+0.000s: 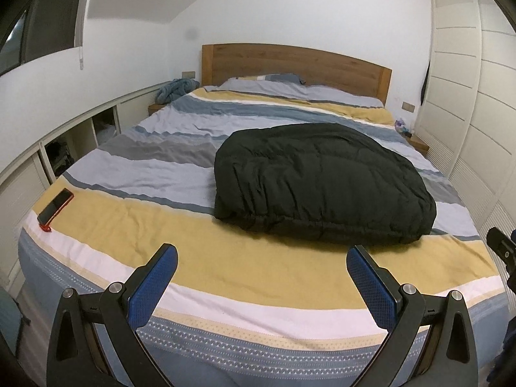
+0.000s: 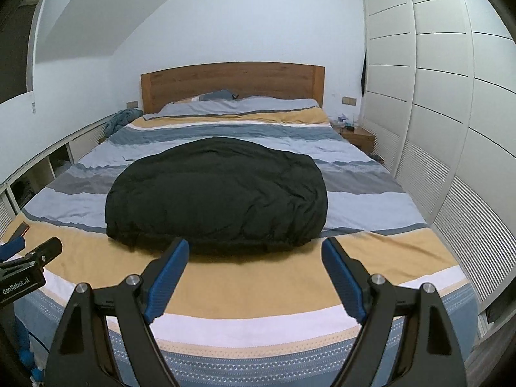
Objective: Fold large clothes
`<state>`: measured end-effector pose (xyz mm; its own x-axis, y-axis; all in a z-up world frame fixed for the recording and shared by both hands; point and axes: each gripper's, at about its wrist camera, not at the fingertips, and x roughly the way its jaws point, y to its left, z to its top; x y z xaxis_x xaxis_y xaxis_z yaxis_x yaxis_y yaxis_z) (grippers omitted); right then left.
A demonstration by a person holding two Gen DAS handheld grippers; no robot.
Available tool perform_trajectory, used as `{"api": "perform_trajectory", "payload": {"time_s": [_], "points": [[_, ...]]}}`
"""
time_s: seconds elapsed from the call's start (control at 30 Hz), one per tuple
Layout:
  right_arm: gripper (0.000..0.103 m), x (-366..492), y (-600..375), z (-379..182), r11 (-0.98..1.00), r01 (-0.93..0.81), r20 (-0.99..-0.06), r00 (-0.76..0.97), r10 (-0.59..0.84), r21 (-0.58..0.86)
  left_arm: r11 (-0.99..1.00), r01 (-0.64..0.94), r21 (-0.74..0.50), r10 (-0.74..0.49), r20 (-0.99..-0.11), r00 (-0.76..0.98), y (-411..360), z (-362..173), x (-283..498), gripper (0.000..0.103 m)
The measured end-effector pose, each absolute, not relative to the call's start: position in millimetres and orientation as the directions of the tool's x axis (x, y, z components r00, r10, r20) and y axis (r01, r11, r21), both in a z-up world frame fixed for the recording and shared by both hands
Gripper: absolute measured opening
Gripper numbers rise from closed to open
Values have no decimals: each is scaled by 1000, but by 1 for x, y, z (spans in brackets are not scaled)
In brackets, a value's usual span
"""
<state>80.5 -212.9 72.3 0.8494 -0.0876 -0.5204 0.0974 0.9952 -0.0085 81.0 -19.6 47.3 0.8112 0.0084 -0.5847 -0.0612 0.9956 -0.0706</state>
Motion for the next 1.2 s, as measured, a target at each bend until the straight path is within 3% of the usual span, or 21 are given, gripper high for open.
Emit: {"api": "perform_trajectory", "payload": {"time_s": [1.2], "points": [[84, 64, -205, 54, 999, 52, -538, 842, -38, 11, 990, -121, -77, 54, -584, 810, -9, 38, 61, 103]]}}
